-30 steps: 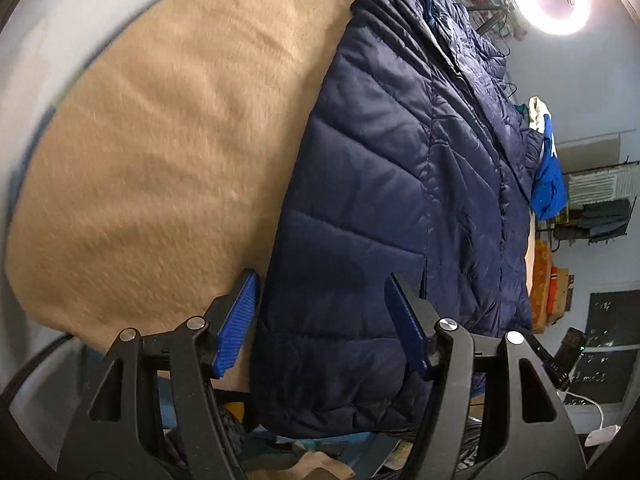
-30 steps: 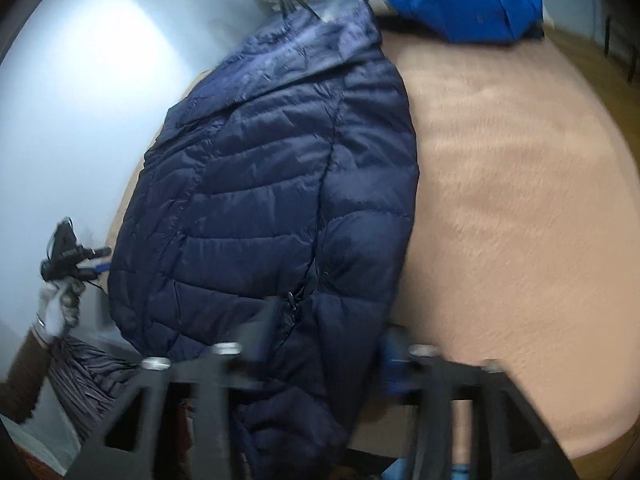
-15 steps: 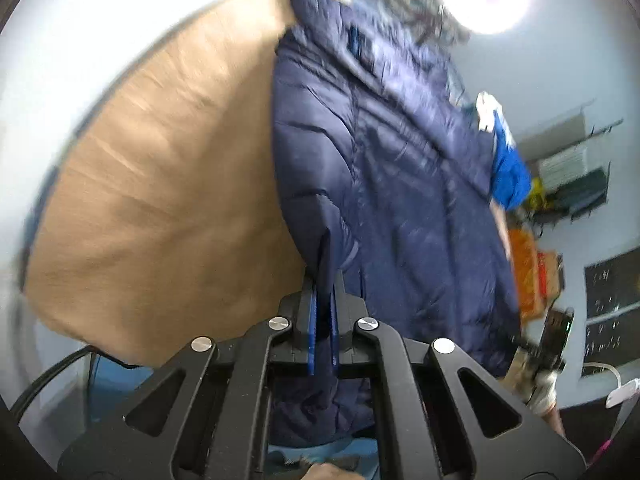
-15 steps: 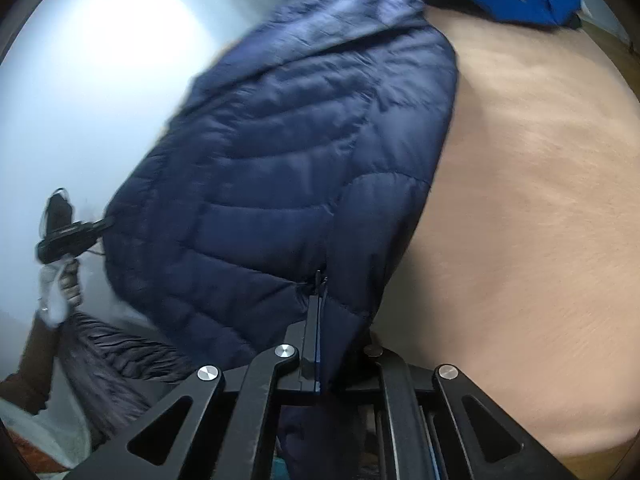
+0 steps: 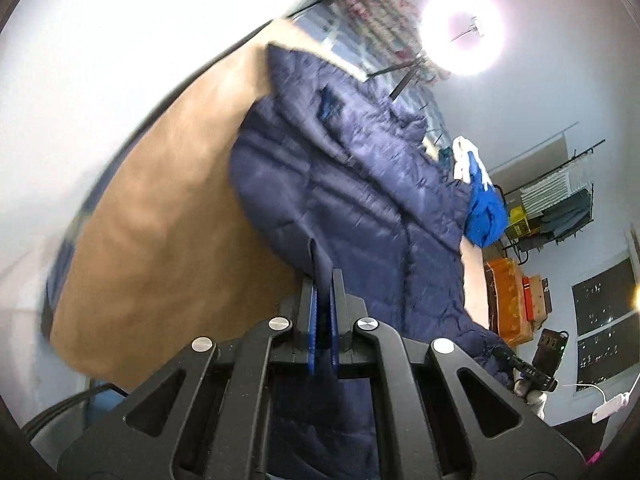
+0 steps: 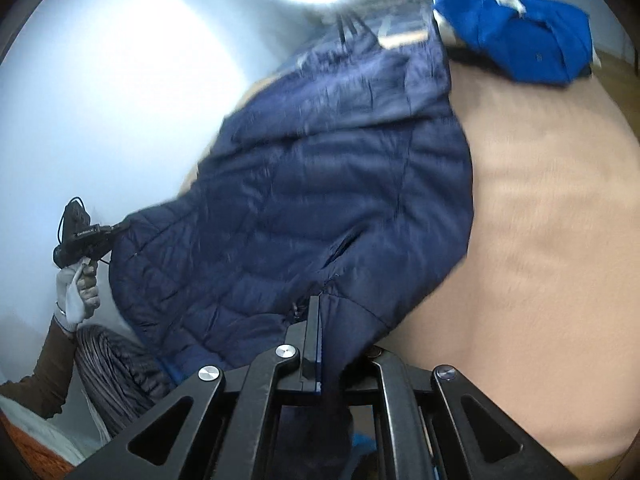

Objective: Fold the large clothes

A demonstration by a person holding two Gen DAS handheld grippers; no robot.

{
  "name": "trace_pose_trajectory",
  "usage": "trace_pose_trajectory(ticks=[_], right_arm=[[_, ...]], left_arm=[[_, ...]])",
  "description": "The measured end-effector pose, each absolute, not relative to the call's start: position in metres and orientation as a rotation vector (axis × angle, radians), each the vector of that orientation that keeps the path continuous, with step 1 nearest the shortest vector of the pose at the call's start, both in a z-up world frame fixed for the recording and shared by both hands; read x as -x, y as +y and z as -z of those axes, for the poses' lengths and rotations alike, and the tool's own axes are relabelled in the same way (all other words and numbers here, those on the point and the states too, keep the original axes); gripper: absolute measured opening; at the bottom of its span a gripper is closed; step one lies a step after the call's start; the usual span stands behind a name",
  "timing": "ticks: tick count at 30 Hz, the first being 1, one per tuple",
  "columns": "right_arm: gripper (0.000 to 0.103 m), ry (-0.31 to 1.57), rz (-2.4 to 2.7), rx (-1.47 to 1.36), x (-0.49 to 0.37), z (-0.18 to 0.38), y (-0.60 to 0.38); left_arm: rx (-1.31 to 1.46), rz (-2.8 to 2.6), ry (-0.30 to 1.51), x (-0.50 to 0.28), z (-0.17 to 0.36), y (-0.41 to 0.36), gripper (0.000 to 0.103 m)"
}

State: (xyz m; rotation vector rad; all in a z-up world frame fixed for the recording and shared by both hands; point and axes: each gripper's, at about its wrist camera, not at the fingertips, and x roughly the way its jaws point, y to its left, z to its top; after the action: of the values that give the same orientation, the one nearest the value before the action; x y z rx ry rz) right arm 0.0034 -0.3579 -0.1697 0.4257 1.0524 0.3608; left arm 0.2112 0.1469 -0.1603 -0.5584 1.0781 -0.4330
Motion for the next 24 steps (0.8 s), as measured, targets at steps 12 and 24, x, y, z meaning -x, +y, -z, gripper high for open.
trace_pose_trajectory(ticks=[12, 24], right_arm=[[0.001, 0.964, -0.292, -0.404, -0.117, 0.123, -0.385], [0.001, 1.07, -0.212, -0.441, -0.225, 0.184, -0.413]], left_arm=[[0.529, 0.429, 0.977, -0.316, 0.13, 0.11, 0.002], [0.486, 0.324, 1.06, -0.42, 0.198, 0.08, 0.002]])
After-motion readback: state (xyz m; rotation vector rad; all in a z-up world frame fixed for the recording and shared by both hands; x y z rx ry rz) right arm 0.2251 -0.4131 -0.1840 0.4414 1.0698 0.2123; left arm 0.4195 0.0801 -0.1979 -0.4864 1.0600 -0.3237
